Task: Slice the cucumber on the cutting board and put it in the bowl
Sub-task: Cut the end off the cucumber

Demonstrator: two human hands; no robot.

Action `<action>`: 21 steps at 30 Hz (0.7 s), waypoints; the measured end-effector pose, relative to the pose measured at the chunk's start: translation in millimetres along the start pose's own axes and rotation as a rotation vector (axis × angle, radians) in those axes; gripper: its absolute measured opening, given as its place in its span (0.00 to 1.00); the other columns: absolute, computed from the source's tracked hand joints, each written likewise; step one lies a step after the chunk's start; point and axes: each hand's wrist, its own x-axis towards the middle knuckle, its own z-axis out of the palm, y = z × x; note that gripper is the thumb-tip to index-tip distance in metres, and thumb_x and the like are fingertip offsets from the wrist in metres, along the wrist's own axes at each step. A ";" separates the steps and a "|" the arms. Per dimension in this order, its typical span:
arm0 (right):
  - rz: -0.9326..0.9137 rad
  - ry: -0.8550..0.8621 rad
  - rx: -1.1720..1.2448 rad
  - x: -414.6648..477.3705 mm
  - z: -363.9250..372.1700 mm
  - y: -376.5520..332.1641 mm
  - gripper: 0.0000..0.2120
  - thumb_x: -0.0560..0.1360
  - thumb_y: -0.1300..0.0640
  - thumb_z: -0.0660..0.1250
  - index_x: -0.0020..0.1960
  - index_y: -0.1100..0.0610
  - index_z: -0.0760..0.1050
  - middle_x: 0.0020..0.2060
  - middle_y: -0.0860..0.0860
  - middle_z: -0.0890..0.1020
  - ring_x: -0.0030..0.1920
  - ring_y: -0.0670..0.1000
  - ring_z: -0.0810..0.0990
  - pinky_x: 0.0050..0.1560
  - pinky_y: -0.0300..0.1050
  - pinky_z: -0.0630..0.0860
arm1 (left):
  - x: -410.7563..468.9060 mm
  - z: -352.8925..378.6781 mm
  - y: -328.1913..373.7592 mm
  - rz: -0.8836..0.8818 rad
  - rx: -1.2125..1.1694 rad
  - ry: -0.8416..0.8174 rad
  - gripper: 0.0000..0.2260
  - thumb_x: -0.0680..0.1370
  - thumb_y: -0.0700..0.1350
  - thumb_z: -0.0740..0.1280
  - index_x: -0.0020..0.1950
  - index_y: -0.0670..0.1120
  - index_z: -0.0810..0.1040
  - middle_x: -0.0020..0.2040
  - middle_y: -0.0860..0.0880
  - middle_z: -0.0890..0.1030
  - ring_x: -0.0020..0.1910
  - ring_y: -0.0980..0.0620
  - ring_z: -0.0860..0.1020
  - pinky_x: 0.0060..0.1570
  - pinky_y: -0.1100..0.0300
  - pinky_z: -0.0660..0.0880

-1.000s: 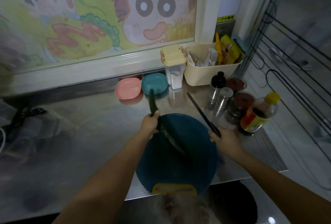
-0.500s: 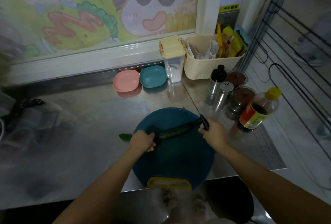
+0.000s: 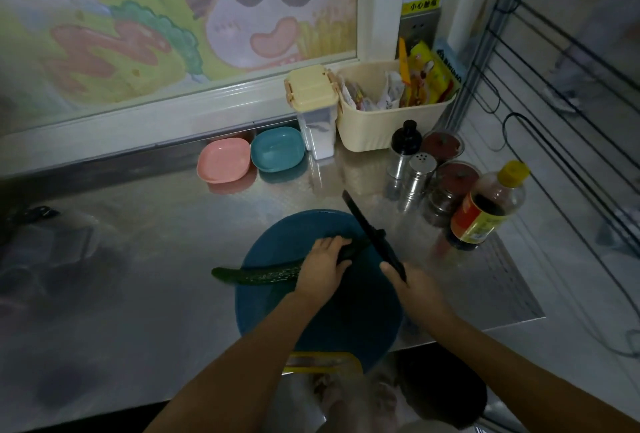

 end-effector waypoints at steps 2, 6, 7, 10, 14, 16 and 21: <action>0.001 -0.006 0.004 -3.0 2.7 4.9 0.29 0.75 0.34 0.49 0.42 0.58 0.74 0.33 0.53 0.78 0.36 0.52 0.78 0.40 0.48 0.74 | -0.2 0.4 0.3 0.006 0.021 0.011 0.15 0.76 0.43 0.68 0.62 0.44 0.73 0.55 0.43 0.76 0.56 0.45 0.71 0.52 0.52 0.72; -0.058 -0.006 -0.030 -4.2 10.3 14.6 0.40 0.68 0.24 0.37 0.44 0.53 0.74 0.34 0.50 0.79 0.36 0.48 0.78 0.41 0.51 0.77 | 2.1 -1.5 3.4 -0.012 0.029 -0.001 0.15 0.76 0.43 0.67 0.62 0.45 0.72 0.55 0.44 0.74 0.54 0.46 0.71 0.50 0.55 0.69; -0.058 -0.004 -0.038 -4.9 11.2 15.4 0.38 0.68 0.24 0.37 0.44 0.53 0.73 0.34 0.49 0.79 0.36 0.48 0.78 0.41 0.51 0.77 | 2.6 -2.1 4.4 -0.014 0.031 -0.004 0.15 0.76 0.43 0.67 0.62 0.45 0.72 0.55 0.44 0.74 0.54 0.46 0.71 0.50 0.56 0.69; -0.049 -0.009 -0.057 -9.2 9.9 10.0 0.28 0.71 0.30 0.42 0.41 0.51 0.69 0.32 0.49 0.76 0.34 0.48 0.77 0.41 0.50 0.75 | 2.1 -2.3 6.4 -0.023 0.032 -0.008 0.15 0.76 0.43 0.67 0.62 0.46 0.72 0.53 0.44 0.74 0.53 0.46 0.71 0.49 0.56 0.69; -0.059 -0.017 -0.094 -10.5 8.7 5.3 0.18 0.78 0.40 0.48 0.37 0.49 0.64 0.29 0.47 0.72 0.31 0.44 0.72 0.35 0.43 0.70 | 1.1 -2.0 8.4 -0.029 0.042 -0.014 0.16 0.76 0.43 0.67 0.63 0.50 0.72 0.53 0.45 0.73 0.52 0.48 0.70 0.48 0.57 0.70; -0.061 -0.022 -0.084 -10.5 9.0 3.5 0.18 0.80 0.42 0.49 0.38 0.51 0.66 0.30 0.47 0.72 0.30 0.43 0.72 0.32 0.39 0.66 | 1.6 -2.5 8.5 -0.028 0.042 -0.017 0.16 0.76 0.43 0.67 0.63 0.50 0.72 0.53 0.45 0.73 0.52 0.48 0.70 0.47 0.58 0.70; -0.017 -0.053 -0.010 -7.9 13.4 -0.7 0.17 0.81 0.45 0.50 0.38 0.52 0.66 0.31 0.47 0.71 0.31 0.44 0.71 0.30 0.36 0.64 | 3.6 -0.8 9.1 -0.033 0.052 -0.014 0.14 0.75 0.42 0.68 0.60 0.47 0.73 0.53 0.45 0.74 0.52 0.47 0.71 0.47 0.57 0.70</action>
